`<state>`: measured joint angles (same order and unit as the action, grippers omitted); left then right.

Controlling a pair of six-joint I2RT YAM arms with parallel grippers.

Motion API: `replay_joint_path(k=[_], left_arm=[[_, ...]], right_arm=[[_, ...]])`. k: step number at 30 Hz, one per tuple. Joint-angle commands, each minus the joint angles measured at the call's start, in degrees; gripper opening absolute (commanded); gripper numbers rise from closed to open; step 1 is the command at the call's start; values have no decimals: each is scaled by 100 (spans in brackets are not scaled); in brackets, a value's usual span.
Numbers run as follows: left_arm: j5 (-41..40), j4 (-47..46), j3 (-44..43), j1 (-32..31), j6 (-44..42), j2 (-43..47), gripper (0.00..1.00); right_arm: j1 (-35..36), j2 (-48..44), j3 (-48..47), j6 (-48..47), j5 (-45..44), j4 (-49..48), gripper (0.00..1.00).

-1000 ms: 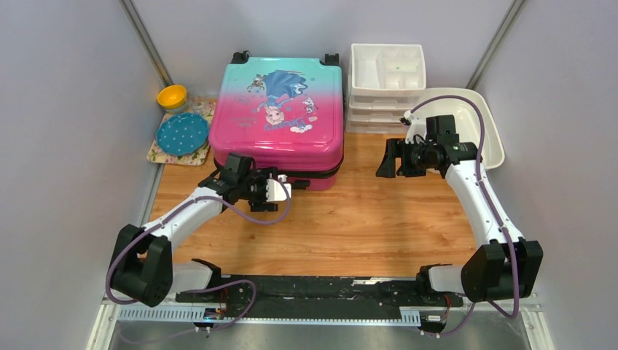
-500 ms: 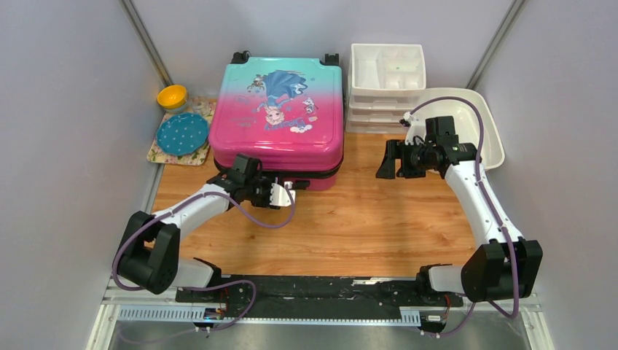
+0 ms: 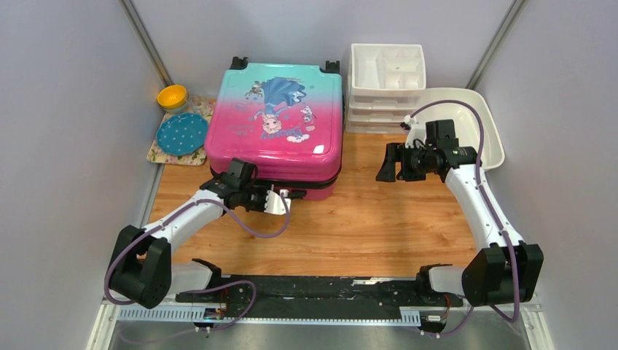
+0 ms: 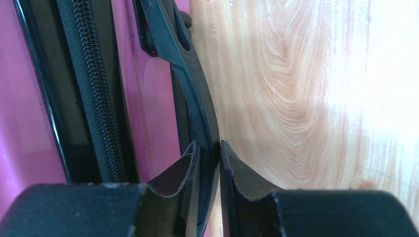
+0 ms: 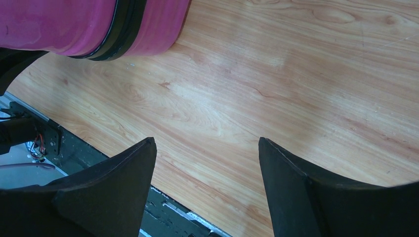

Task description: Open, take out, and arrange the luggage

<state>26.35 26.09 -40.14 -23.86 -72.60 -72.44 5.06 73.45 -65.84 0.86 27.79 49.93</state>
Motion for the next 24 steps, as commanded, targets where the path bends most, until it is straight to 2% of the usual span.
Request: replay_joint_path(k=[1,3,8,13,22,24], left_arm=[[573,1960,357,-93,194,63,24],[503,2084,550,-93,-52,186,23],[389,3138,779,-145,-710,564,23],[275,3806,999,-233,-940,1134,23],[125,5081,841,-392,-1213,2242,29],[90,5160,789,-392,-1169,2436,39]], right_arm=[[4,-191,10,46,104,-186,79],[-5,-208,1,54,104,-177,79],[4,-226,45,54,174,-221,79],[-5,-208,54,81,253,-256,79],[4,-164,45,133,350,-309,78],[-5,-147,45,142,367,-326,78]])
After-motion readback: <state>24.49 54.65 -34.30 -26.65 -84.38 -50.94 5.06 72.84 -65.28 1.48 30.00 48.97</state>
